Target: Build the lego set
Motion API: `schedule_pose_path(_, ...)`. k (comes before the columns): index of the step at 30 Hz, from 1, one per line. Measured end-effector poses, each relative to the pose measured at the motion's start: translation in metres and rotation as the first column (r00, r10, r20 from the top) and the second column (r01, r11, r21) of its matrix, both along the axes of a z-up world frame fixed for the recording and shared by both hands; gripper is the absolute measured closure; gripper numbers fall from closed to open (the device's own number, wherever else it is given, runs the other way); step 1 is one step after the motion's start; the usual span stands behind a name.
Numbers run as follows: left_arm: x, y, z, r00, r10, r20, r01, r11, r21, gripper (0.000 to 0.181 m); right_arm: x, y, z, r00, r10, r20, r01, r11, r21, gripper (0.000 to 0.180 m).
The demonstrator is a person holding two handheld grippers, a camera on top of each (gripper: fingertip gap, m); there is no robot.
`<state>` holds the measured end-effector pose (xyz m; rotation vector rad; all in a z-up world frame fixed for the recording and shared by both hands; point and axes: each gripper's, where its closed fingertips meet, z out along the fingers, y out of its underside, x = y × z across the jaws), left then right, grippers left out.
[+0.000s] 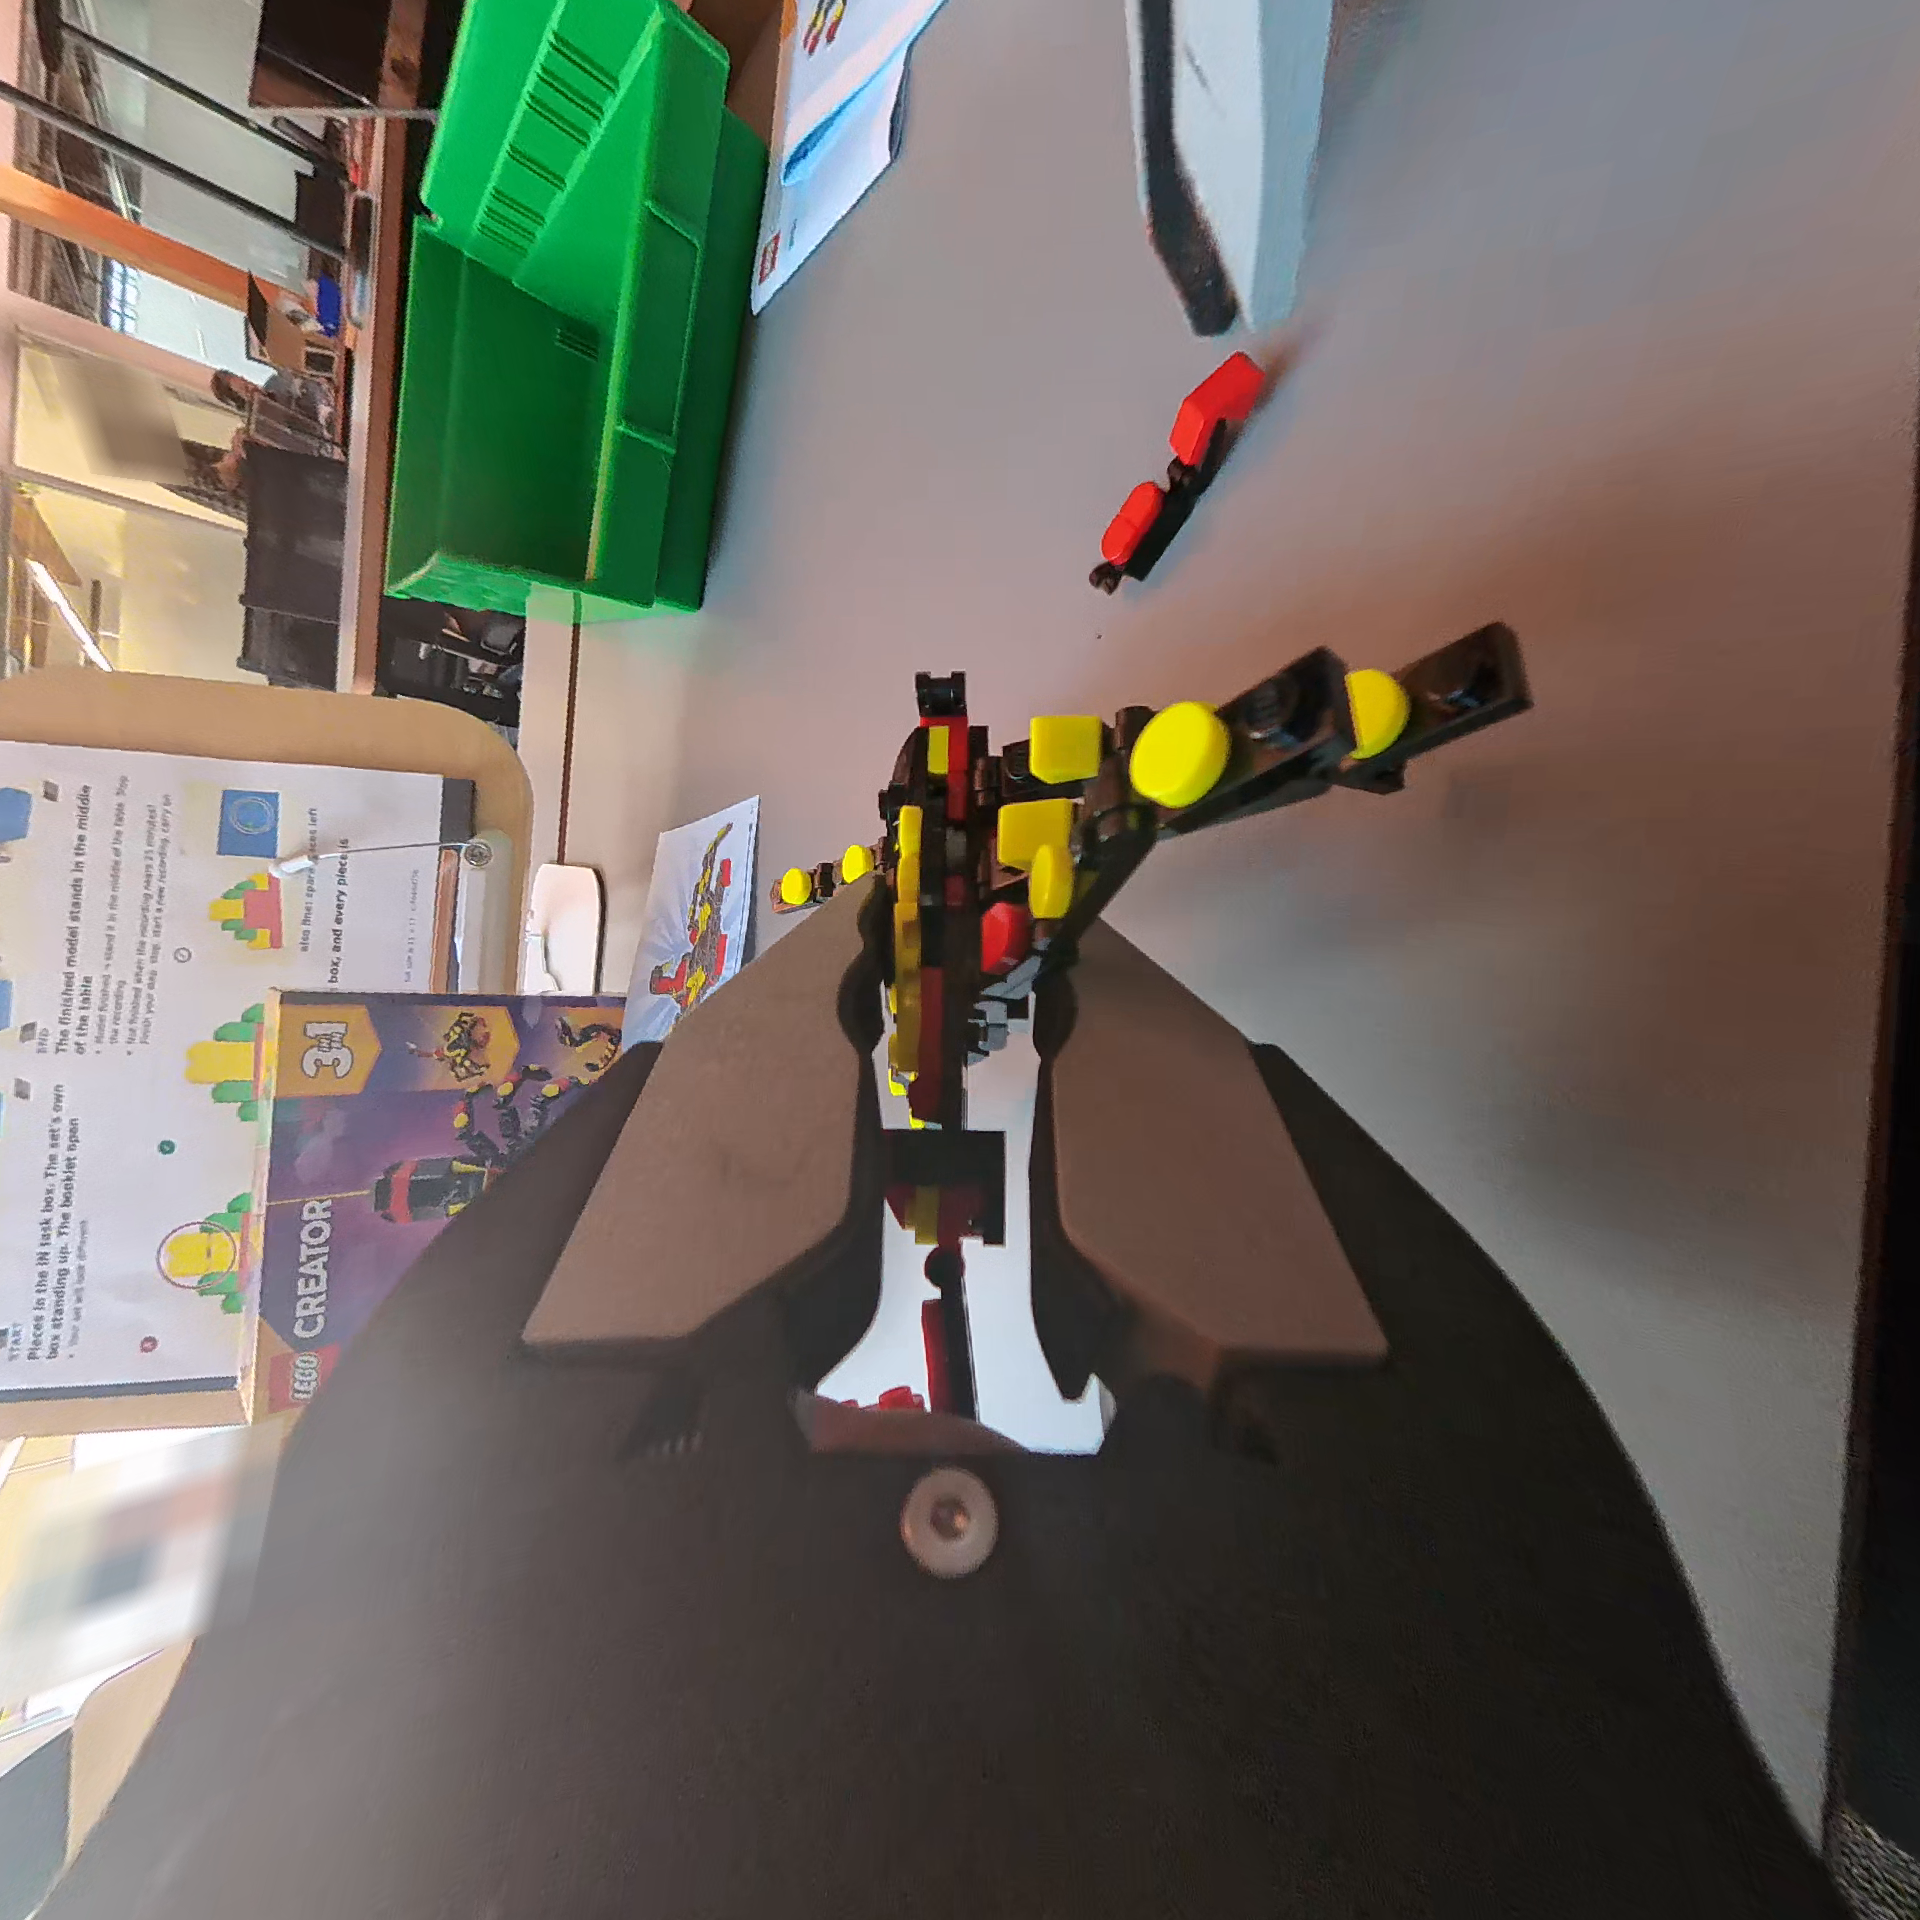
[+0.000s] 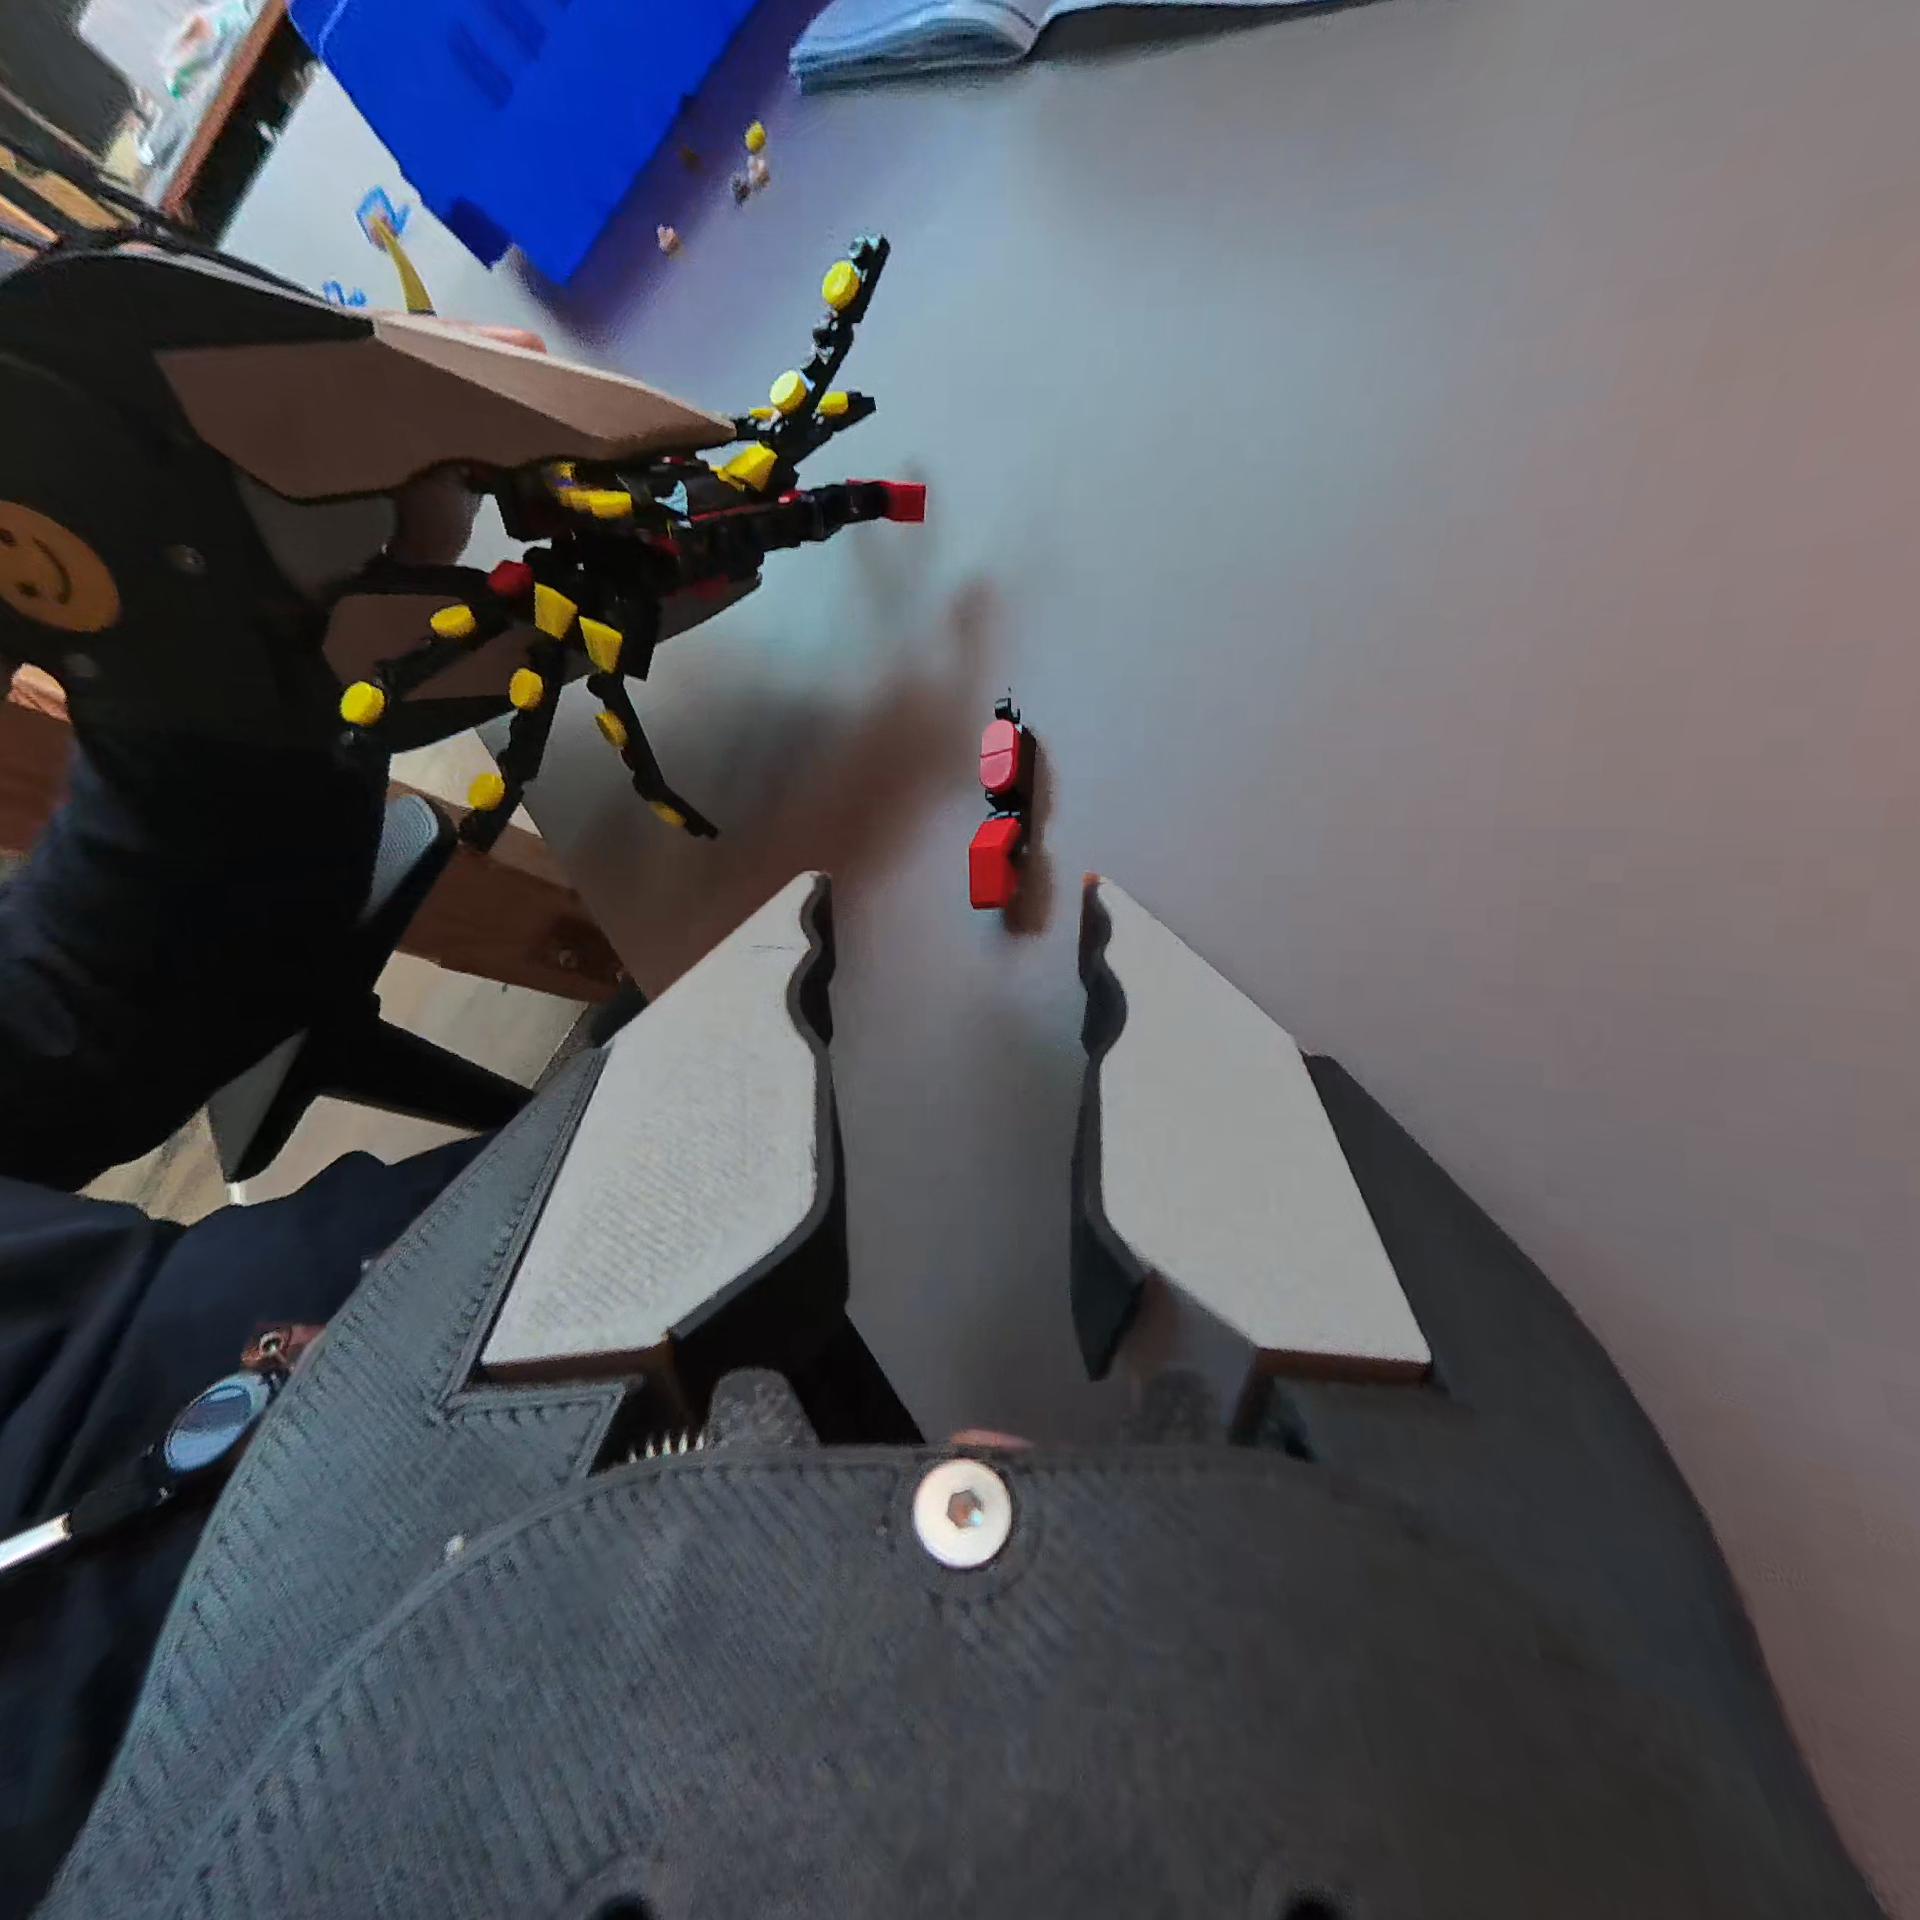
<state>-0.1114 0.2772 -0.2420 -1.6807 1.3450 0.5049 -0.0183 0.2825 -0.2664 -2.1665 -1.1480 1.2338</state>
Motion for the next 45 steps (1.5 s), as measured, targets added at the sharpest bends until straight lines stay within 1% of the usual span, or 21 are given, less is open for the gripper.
schedule_pose_path(1,0.0,0.0,0.0,1.0,0.0,0.001,0.0,1.0,0.002,0.158,-0.004,0.0,0.0,1.0,-0.004,-0.006,0.004,1.0,0.007,0.14)
schedule_pose_path(2,0.0,-0.001,0.001,1.0,0.0,0.002,0.0,1.0,0.005,0.158,-0.007,-0.001,-0.002,1.0,0.004,0.006,-0.004,0.999,0.032,0.154)
schedule_pose_path(3,0.0,-0.001,0.001,1.0,0.0,0.001,0.0,1.0,0.009,0.158,-0.009,-0.001,-0.007,0.999,0.014,0.039,-0.017,0.997,0.075,0.178)
schedule_pose_path(8,-0.007,0.0,-0.002,1.0,0.019,-0.015,-0.019,0.999,0.027,0.158,-0.014,0.002,-0.013,0.984,0.072,0.165,-0.115,0.957,0.267,0.18)
schedule_pose_path(12,-0.015,0.002,-0.003,0.999,0.028,-0.038,-0.027,0.999,0.037,0.158,0.002,0.045,-0.006,0.922,-0.04,0.385,-0.208,0.789,0.579,0.18)
schedule_pose_path(13,-0.02,0.002,-0.002,0.998,0.033,-0.049,-0.031,0.999,0.034,0.158,0.0,0.049,-0.001,0.918,-0.044,0.395,-0.216,0.778,0.59,0.18)
schedule_pose_path(17,-0.048,0.001,0.008,0.997,0.055,-0.053,-0.055,0.998,0.005,0.158,-0.03,0.058,0.016,0.942,-0.024,0.335,-0.171,0.824,0.54,0.135)
schedule_pose_path(21,-0.061,-0.004,0.021,0.997,0.07,0.029,-0.07,0.998,-0.003,0.158,-0.057,0.067,0.004,0.929,0.11,0.353,-0.283,0.825,0.489,0.143)
schedule_pose_path(25,-0.066,-0.005,0.017,0.997,0.08,0.014,-0.08,0.997,-0.006,0.158,-0.065,0.068,-0.013,0.907,0.227,0.354,-0.356,0.863,0.358,0.145)
schedule_pose_path(26,-0.066,-0.004,0.017,0.997,0.08,0.015,-0.08,0.997,-0.003,0.158,-0.068,0.068,-0.013,0.912,0.235,0.336,-0.35,0.873,0.34,0.156)
schedule_pose_path(27,-0.065,-0.004,0.016,0.997,0.077,0.018,-0.077,0.997,-0.005,0.158,-0.068,0.068,-0.012,0.913,0.248,0.325,-0.355,0.875,0.33,0.175)
schedule_pose_path(29,-0.064,-0.004,0.015,0.997,0.077,0.02,-0.077,0.997,0.0,0.158,-0.068,0.073,-0.008,0.913,0.237,0.333,-0.357,0.86,0.364,0.176)
schedule_pose_path(31,-0.066,-0.004,0.014,0.997,0.082,0.017,-0.082,0.997,0.002,0.158,-0.065,0.084,0.0,0.901,0.199,0.386,-0.387,0.772,0.504,0.176)
schedule_pose_path(32,-0.067,-0.004,0.013,0.996,0.085,0.014,-0.085,0.996,0.009,0.158,-0.06,0.093,0.003,0.879,0.153,0.452,-0.427,0.678,0.599,0.176)
schedule_pose_path(34,-0.069,-0.003,0.011,0.996,0.092,-0.001,-0.092,0.996,0.014,0.158,-0.052,0.11,0.014,0.813,0.014,0.583,-0.543,0.382,0.748,0.175)
schedule_pose_path(35,-0.069,-0.002,0.01,0.996,0.093,-0.012,-0.093,0.996,0.013,0.158,-0.049,0.114,0.019,0.771,-0.054,0.634,-0.611,0.219,0.761,0.175)
schedule_pose_path(37,-0.068,-0.001,0.008,0.995,0.096,-0.041,-0.095,0.995,0.021,0.158,-0.047,0.116,0.023,0.694,-0.17,0.7,-0.715,-0.054,0.697,0.175)
schedule_pose_path(38,-0.067,-0.001,0.008,0.994,0.095,-0.054,-0.094,0.995,0.022,0.158,-0.047,0.115,0.021,0.664,-0.199,0.721,-0.747,-0.139,0.65,0.175)
schedule_pose_path(39,-0.065,-0.001,0.008,0.994,0.093,-0.06,-0.091,0.995,0.027,0.158,-0.045,0.114,0.017,0.638,-0.215,0.74,-0.77,-0.184,0.61,0.175)
schedule_pose_path(41,-0.062,-0.001,0.01,0.995,0.088,-0.056,-0.087,0.996,0.028,0.158,-0.037,0.117,0.004,0.577,-0.236,0.782,-0.817,-0.19,0.545,0.175)
schedule_pose_path(45,-0.062,-0.001,0.012,0.995,0.09,-0.048,-0.089,0.996,0.031,0.158,-0.025,0.12,-0.009,0.519,-0.249,0.818,-0.851,-0.237,0.468,0.172)
